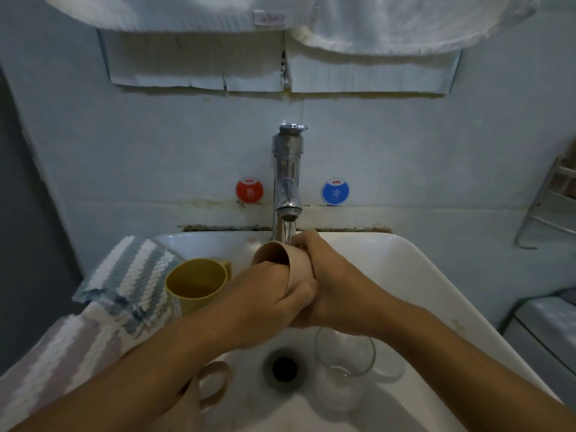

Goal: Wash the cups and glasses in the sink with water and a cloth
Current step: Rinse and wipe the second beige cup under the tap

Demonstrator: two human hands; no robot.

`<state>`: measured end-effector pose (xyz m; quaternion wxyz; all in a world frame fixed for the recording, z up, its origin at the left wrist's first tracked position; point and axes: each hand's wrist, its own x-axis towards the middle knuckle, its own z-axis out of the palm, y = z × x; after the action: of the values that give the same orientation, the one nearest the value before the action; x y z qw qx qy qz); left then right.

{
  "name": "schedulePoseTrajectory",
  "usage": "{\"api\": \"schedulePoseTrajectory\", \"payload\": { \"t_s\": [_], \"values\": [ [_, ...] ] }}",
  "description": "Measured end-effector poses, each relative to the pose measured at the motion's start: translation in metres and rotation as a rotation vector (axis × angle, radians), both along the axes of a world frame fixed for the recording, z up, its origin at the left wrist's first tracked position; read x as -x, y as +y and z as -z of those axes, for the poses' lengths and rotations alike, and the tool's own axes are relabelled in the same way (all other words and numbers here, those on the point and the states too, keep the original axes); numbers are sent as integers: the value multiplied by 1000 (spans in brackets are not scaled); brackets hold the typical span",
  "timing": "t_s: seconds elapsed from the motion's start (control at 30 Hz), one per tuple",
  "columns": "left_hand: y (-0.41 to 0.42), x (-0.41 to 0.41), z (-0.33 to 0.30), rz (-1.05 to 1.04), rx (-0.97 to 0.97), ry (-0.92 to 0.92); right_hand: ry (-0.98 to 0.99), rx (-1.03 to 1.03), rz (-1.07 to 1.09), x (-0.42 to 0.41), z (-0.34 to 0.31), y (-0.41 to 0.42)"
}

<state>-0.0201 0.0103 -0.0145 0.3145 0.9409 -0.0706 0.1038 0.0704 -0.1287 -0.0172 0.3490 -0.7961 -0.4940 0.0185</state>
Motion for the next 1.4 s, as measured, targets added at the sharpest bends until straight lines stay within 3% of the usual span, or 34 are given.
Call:
{"api": "schedulePoseTrajectory", "payload": {
  "t_s": [0.27,0.6,0.97,1.17,1.33,1.4],
  "values": [
    [-1,1,3,2,-65,231,-115,107,0,-3,-3,-3],
    [-1,-3,-3,-85,-98,148,-26,88,13,-6,-4,-5],
    [-3,-4,0,-42,-27,228,48,121,-19,-5,-3,-5],
    [-3,-3,-5,-24,14,74,87,80,4,-12,-9,-9],
    [-6,-3,0,-55,-25,98,149,43,-19,-6,-6,-10],
    [-5,-3,0,-48,56,80,144,62,-15,-7,-4,-8]
  ]
}}
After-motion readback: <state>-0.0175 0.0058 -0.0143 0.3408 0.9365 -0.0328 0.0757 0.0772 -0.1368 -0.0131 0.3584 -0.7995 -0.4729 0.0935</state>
